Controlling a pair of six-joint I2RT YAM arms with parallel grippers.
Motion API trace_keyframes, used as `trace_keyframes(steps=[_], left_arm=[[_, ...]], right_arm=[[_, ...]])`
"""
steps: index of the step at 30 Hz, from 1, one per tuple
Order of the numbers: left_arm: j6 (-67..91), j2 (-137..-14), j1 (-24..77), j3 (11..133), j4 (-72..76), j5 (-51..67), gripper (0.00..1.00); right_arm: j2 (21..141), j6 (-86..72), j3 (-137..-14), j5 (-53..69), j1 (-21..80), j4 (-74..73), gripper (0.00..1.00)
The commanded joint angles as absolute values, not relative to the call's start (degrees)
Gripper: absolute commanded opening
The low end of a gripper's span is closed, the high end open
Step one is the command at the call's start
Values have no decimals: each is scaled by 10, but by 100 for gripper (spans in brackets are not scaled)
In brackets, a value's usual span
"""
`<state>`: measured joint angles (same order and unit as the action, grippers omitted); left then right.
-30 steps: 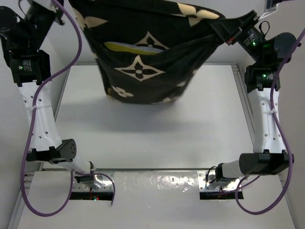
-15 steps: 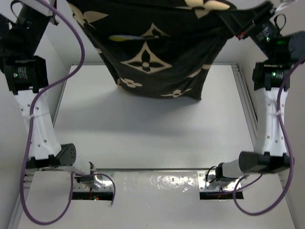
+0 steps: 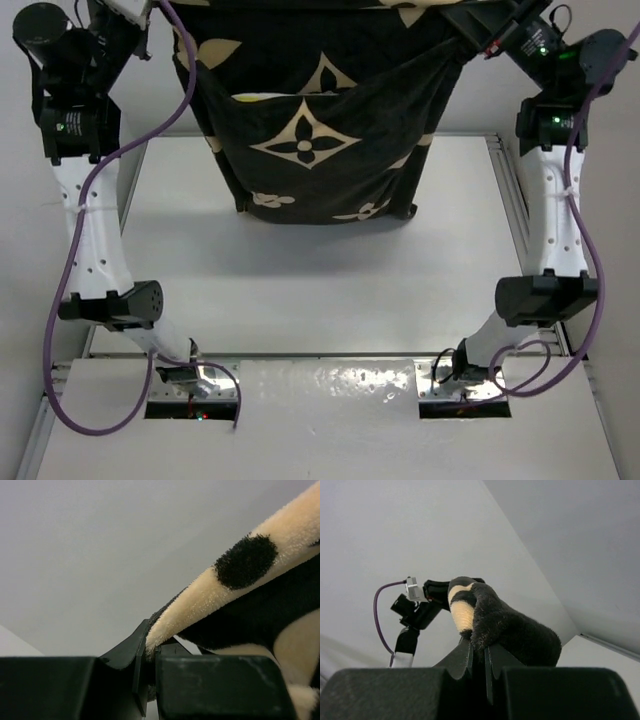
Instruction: Put the pillow into the pillowcase
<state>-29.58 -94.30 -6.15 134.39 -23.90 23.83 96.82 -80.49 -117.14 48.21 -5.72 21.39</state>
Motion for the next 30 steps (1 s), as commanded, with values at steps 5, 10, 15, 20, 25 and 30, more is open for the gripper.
trace_keyframes(steps=[5,10,15,20,25,30], left_arm=[[-364,-872,-136,1458,-151,56,0],[-366,-877,-121,1341,-138,68,0],[-324,-965,-94,1393,-238,41,0],[-287,-888,-108,1379,-172,67,0],[-264,-864,-127,1477,-169,94,0],[-251,-872,-165,1553,-168,95,0]], right_arm=[[801,-703,-1181,339,-91,212,0],[865,-695,-1176,339,-91,183,0],[1020,-772,-1315,378,-85,149,0],[952,-750,-1295,361,-79,193,0],[825,-706,-1239,352,-79,216,0],[765,-676,-1234,345,-79,208,0]])
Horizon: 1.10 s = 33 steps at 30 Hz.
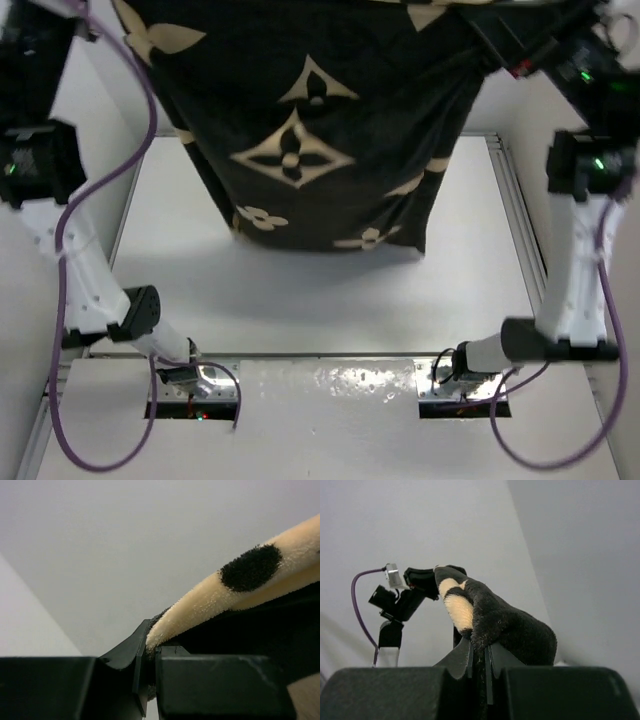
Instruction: Put the pillow into the pillowcase
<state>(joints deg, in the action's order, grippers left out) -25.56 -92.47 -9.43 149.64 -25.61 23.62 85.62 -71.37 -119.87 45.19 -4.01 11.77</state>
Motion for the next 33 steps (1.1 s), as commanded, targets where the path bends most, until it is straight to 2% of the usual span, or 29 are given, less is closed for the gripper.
trace_keyframes(steps=[1,6,9,15,23,28,33], left_arm=[[-249,-872,-170,1551,-172,98,0],[-229,-866,-185,1473,-178,137,0],[-207,-876,-199,1409,-151,155,0],[-181,-942,-203,1409,-99,147,0],[-264,-1017,-149,1436,-60,55,0],[-294,-998,-146,1440,-31,35,0],[-320,-944,-147,1418,-18,38,0]], right_arm=[[756,-665,-1229,343,-79,199,0],[719,-621,-1129,297,-79,191,0],[785,-642,-1137,297,-79,190,0],[941,-645,-1290,259,-61,176,0],[1070,-652,-1382,143,-23,229,0],[1029,-602,-1373,109,-5,230,0],[949,-575,-1320,149,-16,210,0]])
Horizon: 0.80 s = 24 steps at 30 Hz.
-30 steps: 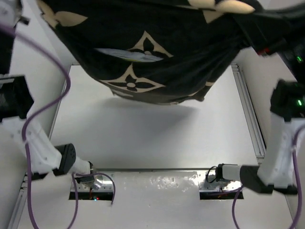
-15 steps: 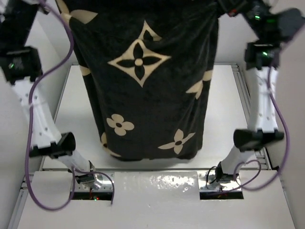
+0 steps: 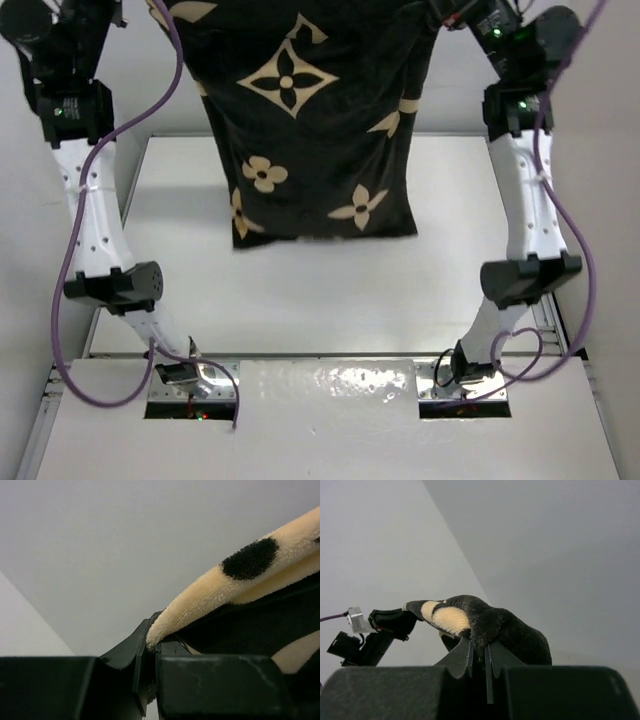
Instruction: Put the pillow into the pillowcase
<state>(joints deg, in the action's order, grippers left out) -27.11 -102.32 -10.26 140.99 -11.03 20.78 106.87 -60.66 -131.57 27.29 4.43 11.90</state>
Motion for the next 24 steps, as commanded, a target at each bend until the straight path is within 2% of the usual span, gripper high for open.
trace_keyframes(steps=[1,5,7,8,10,11,13,16,17,19,20,22,23,24], left_arm=[[-321,-936,-147,1405,-20,43,0],[-332,-861,-147,1332,-41,94,0],[-342,-825,-148,1248,-69,153,0],[-369,-781,-147,1219,-82,178,0],[-413,-738,-153,1125,-160,259,0],[-486,-699,-156,1102,-203,292,1],[-581,-653,-157,1048,-376,354,6],[-718,-607,-155,978,-589,374,18],[-792,-593,-155,931,-678,372,23],[-852,-544,-152,886,-743,347,30],[-858,-526,-149,871,-756,335,36],[-841,-462,-138,827,-756,290,39],[-828,-443,-133,813,-757,273,44],[-821,-422,-127,808,-756,258,49]], right_arm=[[936,-581,-1306,160,-24,204,0],[861,-585,-1183,244,-23,178,0],[793,-574,-1058,296,-5,167,0],[765,-567,-949,307,-4,165,0],[669,-546,-830,316,24,161,0],[637,-536,-720,315,31,158,0],[541,-499,-625,305,51,115,0],[426,-442,-478,291,90,9,0],[398,-430,-421,288,111,-56,9],[338,-402,-375,291,127,-103,20],[275,-396,-344,294,133,-122,33],[221,-373,-336,301,143,-172,49],[177,-364,-353,305,146,-210,61],[164,-353,-369,304,147,-228,66]])
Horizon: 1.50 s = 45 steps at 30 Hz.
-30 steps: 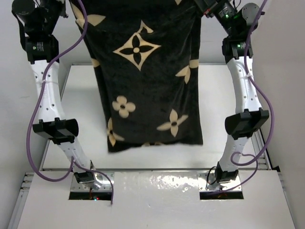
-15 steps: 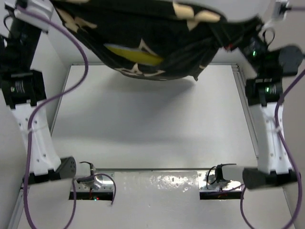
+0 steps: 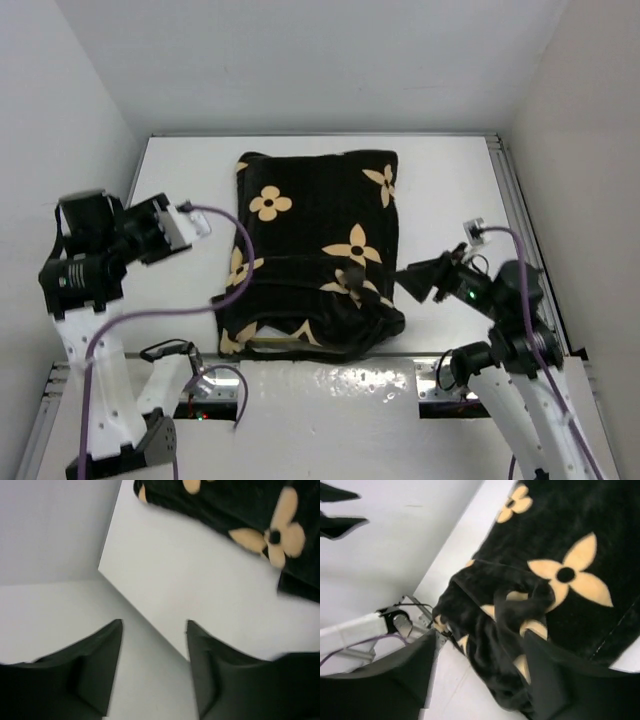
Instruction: Put the pillow into the pillowcase
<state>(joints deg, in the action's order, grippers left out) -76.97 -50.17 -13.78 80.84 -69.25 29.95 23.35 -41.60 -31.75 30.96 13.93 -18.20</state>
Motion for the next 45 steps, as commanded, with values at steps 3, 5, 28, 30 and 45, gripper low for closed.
trace_keyframes(steps=[3,5,28,30,45], left_arm=[[-790,-345,-96,797,-757,203,67],[-764,-296,-63,798,-757,179,75],[-454,-605,63,482,-380,324,100],[-439,-622,95,466,-355,291,100],[-501,-541,130,562,-450,364,90]], right_arm=[[145,-335,-428,303,149,-290,81],[145,-340,-451,311,148,-304,82],[627,-289,-398,161,358,-173,94],[656,-280,-399,198,388,-185,68],[521,-286,-346,359,648,-478,60]])
